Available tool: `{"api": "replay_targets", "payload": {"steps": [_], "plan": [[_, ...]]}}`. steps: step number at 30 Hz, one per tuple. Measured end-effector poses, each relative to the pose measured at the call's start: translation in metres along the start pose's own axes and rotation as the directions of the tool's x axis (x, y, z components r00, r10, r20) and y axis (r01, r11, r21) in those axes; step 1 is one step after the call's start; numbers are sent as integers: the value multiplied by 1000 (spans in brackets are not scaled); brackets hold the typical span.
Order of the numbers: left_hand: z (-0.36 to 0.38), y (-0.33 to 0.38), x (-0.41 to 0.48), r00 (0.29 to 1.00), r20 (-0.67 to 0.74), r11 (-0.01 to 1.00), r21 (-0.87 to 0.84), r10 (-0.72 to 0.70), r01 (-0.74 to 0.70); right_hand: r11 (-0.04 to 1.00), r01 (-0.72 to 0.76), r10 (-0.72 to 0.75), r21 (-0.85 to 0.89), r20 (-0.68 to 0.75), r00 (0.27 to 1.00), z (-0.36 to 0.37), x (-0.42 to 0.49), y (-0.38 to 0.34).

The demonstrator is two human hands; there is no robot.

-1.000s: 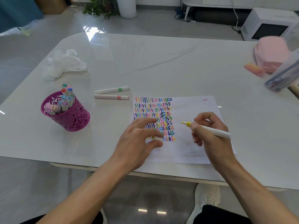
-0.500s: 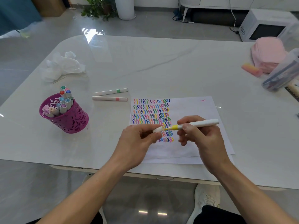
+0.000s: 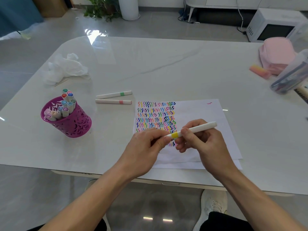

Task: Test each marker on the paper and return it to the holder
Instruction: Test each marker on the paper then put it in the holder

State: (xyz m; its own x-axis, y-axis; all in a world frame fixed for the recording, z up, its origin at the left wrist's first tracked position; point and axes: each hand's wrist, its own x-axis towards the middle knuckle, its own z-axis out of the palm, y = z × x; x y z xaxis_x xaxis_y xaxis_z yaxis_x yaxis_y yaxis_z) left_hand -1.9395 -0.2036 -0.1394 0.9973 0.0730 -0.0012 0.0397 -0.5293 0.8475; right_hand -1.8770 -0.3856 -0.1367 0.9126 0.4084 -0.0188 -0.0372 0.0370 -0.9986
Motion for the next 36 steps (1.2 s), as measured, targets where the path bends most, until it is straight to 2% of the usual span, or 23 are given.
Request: {"api": "replay_targets", "payload": {"steps": [6, 14, 20, 23, 28, 31, 34, 36], "plan": [[-2, 2, 1, 999, 1, 995, 82, 49, -49, 1000, -2, 1, 25, 27, 1000, 1, -2, -4], [1, 2, -2, 999, -39, 996, 82, 36, -33, 996, -16, 14, 93, 27, 1000, 4, -4, 0], [-3, 4, -3, 999, -44, 998, 49, 30, -28, 994, -42, 40, 101, 21, 999, 7, -4, 1], [-11, 5, -3, 996, -84, 998, -55, -6, 2, 993, -79, 77, 91, 26, 997, 10, -2, 1], [-31, 10, -3, 961, -270, 956, -291, -61, -22, 989, -143, 142, -24, -18, 990, 16, 1, 12], [-46, 12, -5, 910, -402, 931, -360, -99, -58, 969, -97, 87, -229, -53, 995, 12, 4, 20], [-61, 11, -10, 853, -518, 953, -283, -58, -107, 897, -22, -15, -441, -80, 997, 10, 6, 25], [-71, 9, -15, 790, -613, 984, -126, 24, -128, 846, 4, -66, -533, -98, 993, 10, 6, 29]]}}
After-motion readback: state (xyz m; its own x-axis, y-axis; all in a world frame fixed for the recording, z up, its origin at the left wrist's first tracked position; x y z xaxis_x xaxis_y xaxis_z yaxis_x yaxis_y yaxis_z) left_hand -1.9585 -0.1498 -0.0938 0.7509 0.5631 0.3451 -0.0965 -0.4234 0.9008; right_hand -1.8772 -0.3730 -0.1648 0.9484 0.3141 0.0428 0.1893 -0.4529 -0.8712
